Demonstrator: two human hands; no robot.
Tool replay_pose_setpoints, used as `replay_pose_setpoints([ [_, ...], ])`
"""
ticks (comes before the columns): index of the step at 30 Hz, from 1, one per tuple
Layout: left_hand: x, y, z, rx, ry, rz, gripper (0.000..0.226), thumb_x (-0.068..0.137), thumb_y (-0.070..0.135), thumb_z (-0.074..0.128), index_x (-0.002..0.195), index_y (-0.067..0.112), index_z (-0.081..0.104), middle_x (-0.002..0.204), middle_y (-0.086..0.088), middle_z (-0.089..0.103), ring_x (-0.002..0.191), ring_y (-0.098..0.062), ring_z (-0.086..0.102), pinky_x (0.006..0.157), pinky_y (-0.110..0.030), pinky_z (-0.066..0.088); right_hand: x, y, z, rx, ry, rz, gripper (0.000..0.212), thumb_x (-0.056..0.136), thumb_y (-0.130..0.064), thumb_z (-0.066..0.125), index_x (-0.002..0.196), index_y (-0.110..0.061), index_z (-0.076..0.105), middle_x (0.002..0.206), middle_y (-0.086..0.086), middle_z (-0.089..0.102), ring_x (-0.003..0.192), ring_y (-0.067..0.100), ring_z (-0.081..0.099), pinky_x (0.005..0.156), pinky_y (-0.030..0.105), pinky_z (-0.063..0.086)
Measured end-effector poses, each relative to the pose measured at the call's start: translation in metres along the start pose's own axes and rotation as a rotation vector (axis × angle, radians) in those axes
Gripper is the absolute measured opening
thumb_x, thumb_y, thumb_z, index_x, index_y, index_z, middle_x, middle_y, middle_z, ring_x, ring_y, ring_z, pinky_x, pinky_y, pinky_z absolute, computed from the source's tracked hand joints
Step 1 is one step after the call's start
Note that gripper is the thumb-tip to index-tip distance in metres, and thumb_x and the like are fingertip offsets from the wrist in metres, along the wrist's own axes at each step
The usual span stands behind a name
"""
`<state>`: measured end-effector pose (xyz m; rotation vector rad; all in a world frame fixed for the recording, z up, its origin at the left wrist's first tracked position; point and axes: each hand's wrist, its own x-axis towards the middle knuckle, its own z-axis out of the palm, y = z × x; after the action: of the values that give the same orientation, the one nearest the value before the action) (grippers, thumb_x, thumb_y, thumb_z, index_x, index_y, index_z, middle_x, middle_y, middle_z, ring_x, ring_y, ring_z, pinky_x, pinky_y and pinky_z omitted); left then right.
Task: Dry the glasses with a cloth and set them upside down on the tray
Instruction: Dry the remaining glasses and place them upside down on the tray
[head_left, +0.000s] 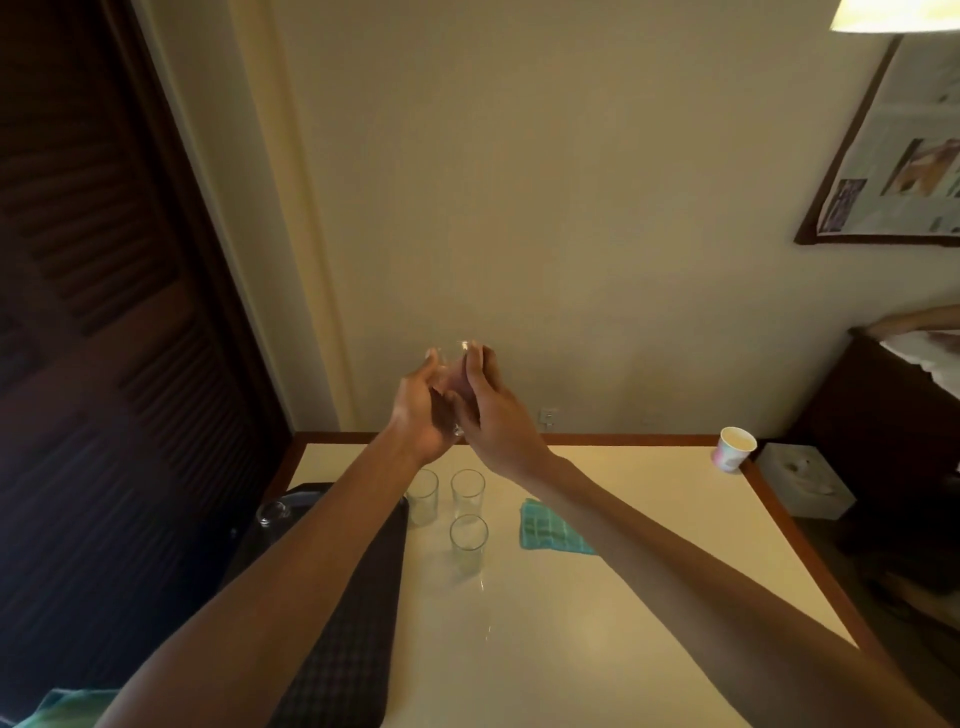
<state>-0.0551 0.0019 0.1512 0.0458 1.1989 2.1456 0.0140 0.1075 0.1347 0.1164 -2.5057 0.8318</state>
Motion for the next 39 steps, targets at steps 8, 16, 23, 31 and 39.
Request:
replay_pose_setpoints([
  [8,0.002,-0.003,0.009,0.032,0.009,0.079,0.052,0.107,0.049,0.040,0.130,0.012,0.069,0.128,-0.019,0.069,0.122,-0.036,0.063,0.105,-0.050,0.052,0.041,-0.004,-0.009,0.286,0.060,0.267,0.051,0.105,-0.049,0.034,0.145,-0.018,0.041,0.138,0.005,0.055,0.121,0.022,0.058,0.100,0.039,0.050],
  [16,0.025,0.006,-0.002,0.166,0.157,0.104,0.073,0.100,0.067,0.040,0.142,0.010,0.058,0.113,-0.016,0.076,0.105,-0.029,0.075,0.093,-0.048,0.060,0.037,-0.004,0.009,0.460,-0.001,0.428,0.057,0.108,-0.048,0.018,0.113,-0.008,0.057,0.091,0.014,0.070,0.075,0.019,0.071,0.066,0.023,0.058],
  [23,0.029,0.017,-0.010,0.166,0.269,0.098,0.060,0.105,0.053,0.047,0.132,0.002,0.065,0.075,-0.003,0.066,0.076,-0.015,0.068,0.088,-0.035,0.058,0.036,-0.011,0.024,0.259,0.124,0.155,0.045,0.107,-0.037,0.034,0.138,-0.005,0.031,0.124,0.011,0.052,0.101,0.016,0.061,0.079,0.023,0.056],
  [31,0.044,0.020,-0.011,0.273,0.237,0.132,0.065,0.090,0.081,0.047,0.122,0.030,0.071,0.124,-0.004,0.075,0.097,-0.018,0.071,0.079,-0.062,0.060,0.073,-0.021,0.020,0.670,0.122,0.603,0.066,0.105,-0.056,0.021,0.085,-0.016,0.070,0.084,0.005,0.073,0.084,0.022,0.072,0.090,0.043,0.058],
  [39,0.013,0.066,-0.032,0.309,0.350,0.168,0.061,0.097,0.068,0.049,0.121,0.016,0.070,0.114,-0.011,0.075,0.108,-0.029,0.071,0.097,-0.046,0.057,0.065,-0.054,0.057,0.581,0.028,0.415,0.036,0.110,-0.037,0.025,0.110,-0.011,0.050,0.081,-0.006,0.062,0.068,-0.002,0.064,0.063,0.010,0.048],
])
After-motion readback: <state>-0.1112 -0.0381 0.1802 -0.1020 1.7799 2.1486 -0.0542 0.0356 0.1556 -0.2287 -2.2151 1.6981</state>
